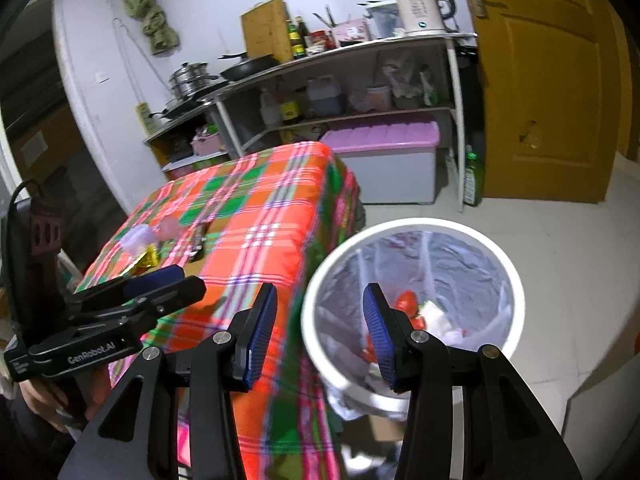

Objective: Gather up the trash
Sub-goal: 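Move both tools back over the table toward the gold wrapper and brown bar, then grasp the gold wrapper with the left tool while the right tool grasps the brown bar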

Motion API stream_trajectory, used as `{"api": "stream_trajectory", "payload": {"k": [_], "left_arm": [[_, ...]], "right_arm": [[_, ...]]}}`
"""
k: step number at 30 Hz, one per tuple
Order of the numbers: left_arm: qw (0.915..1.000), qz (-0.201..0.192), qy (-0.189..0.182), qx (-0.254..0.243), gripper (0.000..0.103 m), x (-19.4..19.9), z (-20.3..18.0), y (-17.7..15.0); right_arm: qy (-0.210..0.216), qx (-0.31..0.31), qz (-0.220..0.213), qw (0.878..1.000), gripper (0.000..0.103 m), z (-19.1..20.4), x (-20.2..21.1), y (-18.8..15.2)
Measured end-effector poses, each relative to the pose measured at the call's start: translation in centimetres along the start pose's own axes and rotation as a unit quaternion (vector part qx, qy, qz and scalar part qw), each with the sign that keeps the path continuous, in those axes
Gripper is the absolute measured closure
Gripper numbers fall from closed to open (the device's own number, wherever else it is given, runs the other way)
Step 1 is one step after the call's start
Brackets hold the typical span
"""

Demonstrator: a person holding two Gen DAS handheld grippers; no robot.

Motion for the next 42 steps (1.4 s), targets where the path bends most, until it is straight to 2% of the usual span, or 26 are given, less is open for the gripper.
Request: {"api": "stream_trajectory", "payload": {"k": [17,30,42], "left_arm": [[0.9975,-0.033,0.055,0.032,0.051,5.2,7.6,-1.3],[0.9891,-0.064,0.119,0.061,0.051,7.6,15.6,0.1],[0.9831,-0.037,0.173,0.045,0.051,6.1,20.9,0.8]], "right_arm": [[0.059,0.066,0.019,0.996,0.057,7.9,-2.4,1.0],[0.091,0.107,0.039,0.989,0.057,12.2,-6.6,2.6],[0.101,0.127,0.072,0.984,0.057,14.5,-13.1,4.5]]}}
Point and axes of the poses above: each gripper's, at about its wrist camera, not at the fingertips, and x roughly against the way its jaws point, z to its left, y to its top, the point moved 2 cm from there along -x, roughly the way its jaws point, and after that the axes turned 8 degrees about x, right-handed, at the moved point
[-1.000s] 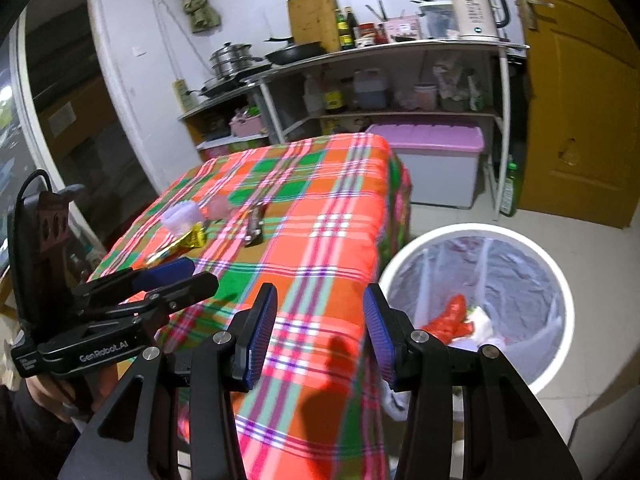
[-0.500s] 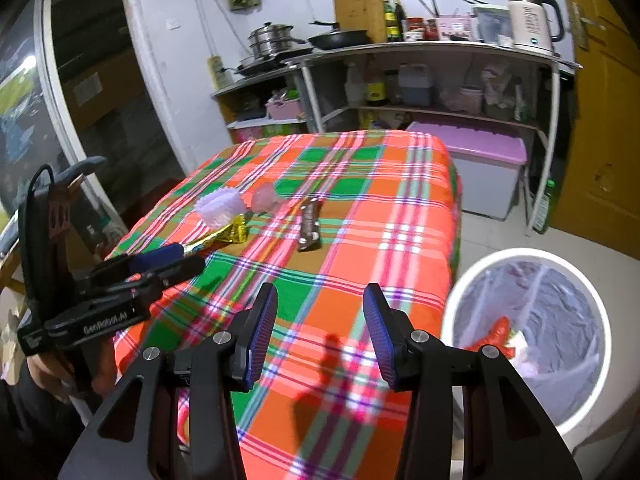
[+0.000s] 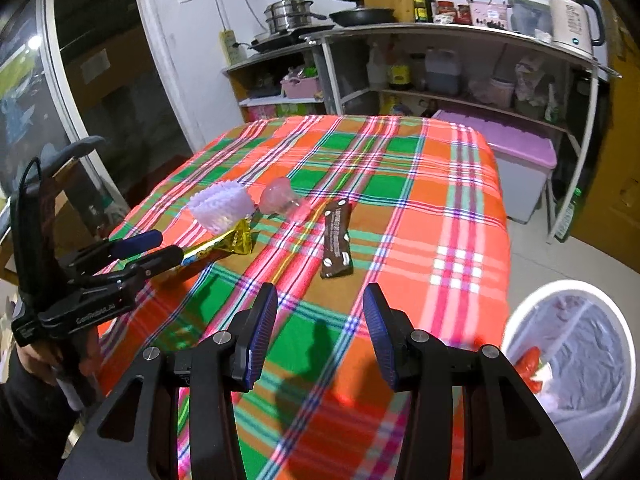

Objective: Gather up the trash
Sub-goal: 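Grasp the gold wrapper with the left tool while the right tool grasps the brown bar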

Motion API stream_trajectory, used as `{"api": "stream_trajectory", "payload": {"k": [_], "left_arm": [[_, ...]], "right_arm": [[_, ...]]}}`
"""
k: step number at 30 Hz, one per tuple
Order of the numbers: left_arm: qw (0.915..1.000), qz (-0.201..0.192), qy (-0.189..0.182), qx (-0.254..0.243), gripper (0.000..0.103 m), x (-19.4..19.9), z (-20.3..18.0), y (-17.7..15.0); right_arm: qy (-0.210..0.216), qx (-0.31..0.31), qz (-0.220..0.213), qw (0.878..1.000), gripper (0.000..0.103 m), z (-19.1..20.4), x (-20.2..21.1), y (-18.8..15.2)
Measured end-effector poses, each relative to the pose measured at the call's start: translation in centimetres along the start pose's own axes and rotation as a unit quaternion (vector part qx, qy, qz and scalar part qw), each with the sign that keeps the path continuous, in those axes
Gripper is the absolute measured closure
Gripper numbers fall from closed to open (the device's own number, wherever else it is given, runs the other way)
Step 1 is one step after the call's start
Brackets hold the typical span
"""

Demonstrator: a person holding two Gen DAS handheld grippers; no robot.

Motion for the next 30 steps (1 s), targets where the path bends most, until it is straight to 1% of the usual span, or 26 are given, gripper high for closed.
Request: {"api": "stream_trajectory", "payload": {"k": [5,13,15,19,20,21,22,23,24,30], "left_arm": [[0.9998,0.018,0.007,-0.003,0.051,-1.3,0.5,-0.1],[0.9989,0.046,0.005,-0.009,0.052,-3.2,0.1,-0.1],[0.9985,0.054,0.009,-0.009,0.06,-3.6,0.0,-0.3],[0.9979,0.062,0.018,-0.011,0.07,-4.0,-0.2,-0.4],[0.9978,0.062,0.018,-0.012,0.075,-3.9,-0.3,-0.5],[0.9978,0.061,0.019,-0.012,0.075,-3.9,-0.4,-0.6],[0.9979,0.061,0.021,-0.012,0.076,-3.9,-0.4,-0.6],[0.9979,0.06,0.021,-0.013,0.079,-3.8,-0.5,-0.6],[0.9979,0.06,0.02,-0.014,0.085,-3.8,-0.6,-0.7],[0.9983,0.056,0.013,-0.013,0.092,-3.2,-1.3,-1.1]], "right_arm": [[-0.002,0.007,0.02,1.0,0.057,-0.4,-3.2,1.1],[-0.006,0.004,0.05,0.999,0.057,-1.7,-7.6,2.4],[-0.007,0.005,0.055,0.998,0.057,-1.9,-8.3,2.4],[-0.009,0.013,0.057,0.998,0.057,-1.7,-8.9,2.8],[-0.01,0.015,0.057,0.998,0.06,-1.5,-9.0,2.8],[-0.014,0.019,0.059,0.998,0.071,-1.4,-9.1,2.8],[-0.019,0.022,0.06,0.998,0.076,-1.3,-9.2,2.8],[-0.021,0.023,0.06,0.998,0.079,-1.1,-9.2,2.7],[-0.02,0.023,0.059,0.998,0.08,-1.0,-9.1,2.6],[-0.02,0.015,0.045,0.999,0.081,-0.8,-7.5,1.9]]}}
Point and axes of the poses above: each gripper's, at about its wrist camera, not at the fingertips, and x roughly against the way its jaws point, z to its left, y to its top, the point moved 2 cm from there along -x, roughly the way its jaws point, and after that the axes turned 8 degrees about x, right-handed, at the moved point
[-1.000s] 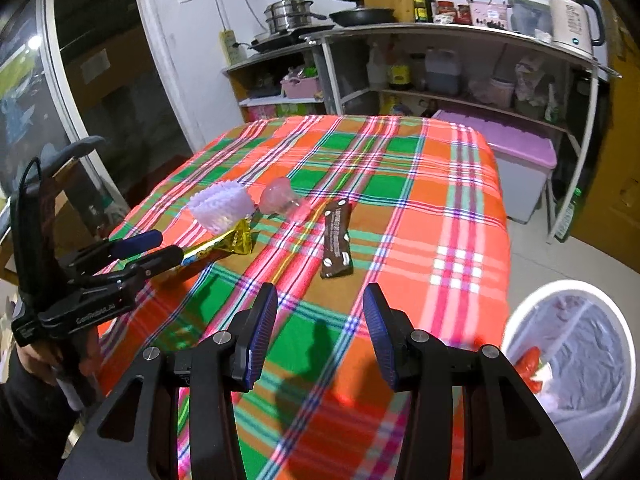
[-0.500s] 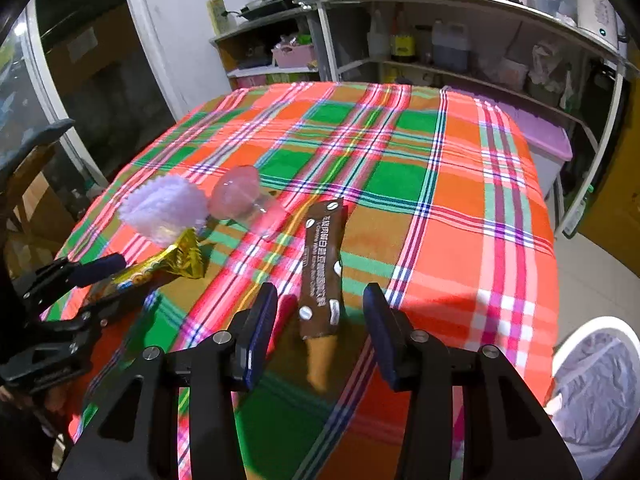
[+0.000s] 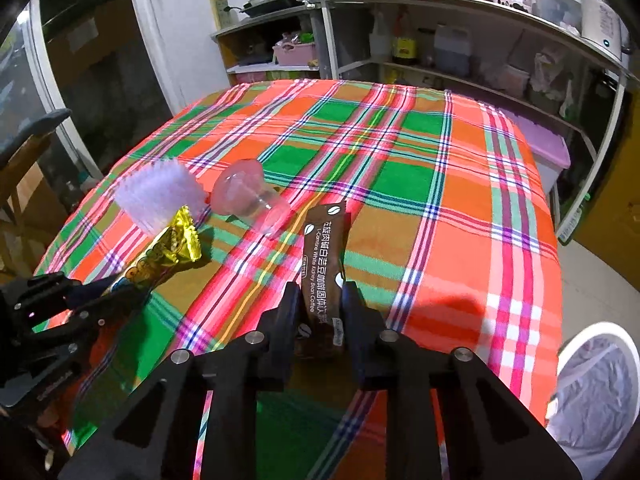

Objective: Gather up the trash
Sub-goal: 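Grasp the gold wrapper with the left tool while the right tool grasps the brown bar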

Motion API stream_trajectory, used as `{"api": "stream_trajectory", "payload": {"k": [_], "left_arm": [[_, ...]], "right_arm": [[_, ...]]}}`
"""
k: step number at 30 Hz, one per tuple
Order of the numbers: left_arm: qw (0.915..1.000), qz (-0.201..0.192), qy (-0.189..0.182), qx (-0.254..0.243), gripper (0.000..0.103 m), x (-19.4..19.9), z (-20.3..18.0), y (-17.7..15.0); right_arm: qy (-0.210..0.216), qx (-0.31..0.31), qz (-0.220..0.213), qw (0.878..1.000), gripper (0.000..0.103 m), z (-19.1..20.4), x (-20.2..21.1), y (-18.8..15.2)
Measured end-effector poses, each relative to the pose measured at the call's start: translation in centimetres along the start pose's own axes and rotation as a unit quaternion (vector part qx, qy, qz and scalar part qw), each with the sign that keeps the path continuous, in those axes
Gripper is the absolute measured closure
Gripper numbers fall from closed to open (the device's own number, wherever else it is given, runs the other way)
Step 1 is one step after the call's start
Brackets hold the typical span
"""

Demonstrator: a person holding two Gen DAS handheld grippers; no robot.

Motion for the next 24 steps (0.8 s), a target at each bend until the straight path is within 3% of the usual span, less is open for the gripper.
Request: {"api": "stream_trajectory", "payload": {"k": [24], "left_arm": [[0.9968,-0.05,-0.063,0.009,0.096,6.5,-6.0,-1.5]], "right_arm": [[-0.022,-0.062,-0.076,0.995,0.081,-1.3,12.1,-6.0]]}}
Point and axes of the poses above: each gripper's, at about its wrist camera, not at the fingertips, and x roughly against the way its jaws point, z to its left, y to its top, the point moved 2 cm from there along -x, roughly the way its jaws point, and after that the axes turned 8 degrees about x, right-handed, at the moved point
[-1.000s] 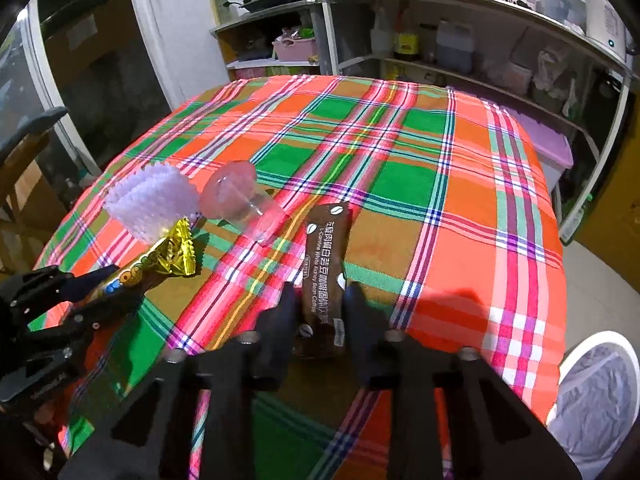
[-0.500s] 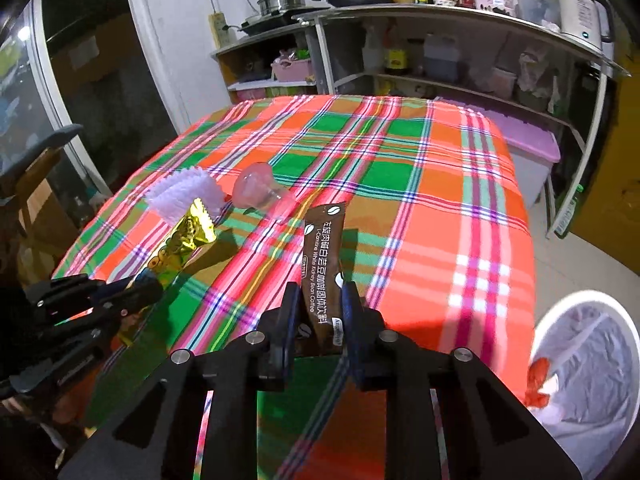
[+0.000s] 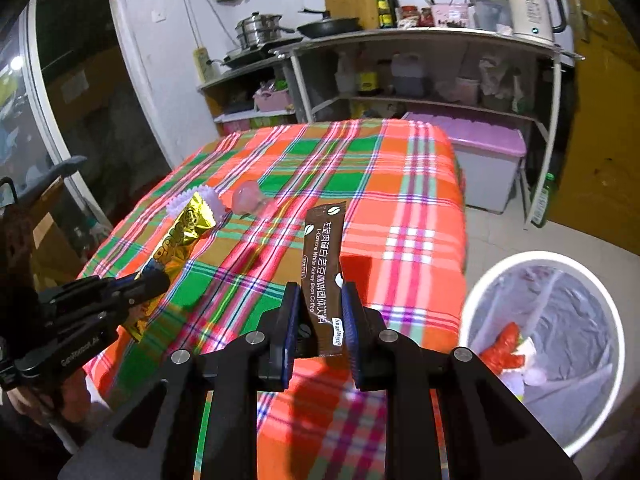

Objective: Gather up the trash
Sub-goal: 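Grasp the gold wrapper with the left tool while the right tool grasps the brown bar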

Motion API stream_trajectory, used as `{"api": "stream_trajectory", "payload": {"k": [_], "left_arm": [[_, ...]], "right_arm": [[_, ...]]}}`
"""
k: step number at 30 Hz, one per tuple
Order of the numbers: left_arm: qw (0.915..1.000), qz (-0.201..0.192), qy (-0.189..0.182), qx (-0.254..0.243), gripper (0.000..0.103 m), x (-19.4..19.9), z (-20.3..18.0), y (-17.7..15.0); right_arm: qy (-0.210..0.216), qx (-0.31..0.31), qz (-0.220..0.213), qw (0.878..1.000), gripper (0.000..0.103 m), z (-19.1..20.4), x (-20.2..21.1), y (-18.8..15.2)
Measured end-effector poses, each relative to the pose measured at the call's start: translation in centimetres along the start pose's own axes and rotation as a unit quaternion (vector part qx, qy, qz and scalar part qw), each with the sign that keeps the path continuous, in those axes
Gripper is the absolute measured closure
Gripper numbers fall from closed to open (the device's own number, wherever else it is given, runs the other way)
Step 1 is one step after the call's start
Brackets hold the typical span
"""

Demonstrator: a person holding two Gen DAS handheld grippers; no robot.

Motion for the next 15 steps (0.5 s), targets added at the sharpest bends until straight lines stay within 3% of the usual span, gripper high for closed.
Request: {"api": "stream_trajectory", "payload": {"k": [15], "left_arm": [[0.9987,-0.017,-0.037,-0.03,0.096,2.7,-6.9,-0.6]], "right_arm": [[-0.024,-0.02,-0.041,0.999,0.081,-2.1,6.6,-1.9]]}}
Point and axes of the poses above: each gripper's, at about its wrist camera, not at the fingertips, and x roughly against the way its jaws point, z to its left, y to its top, the point moved 2 cm from there along -x, roughly the way its jaws point, and after that the axes turned 8 degrees about x, right-handed, at the moved point
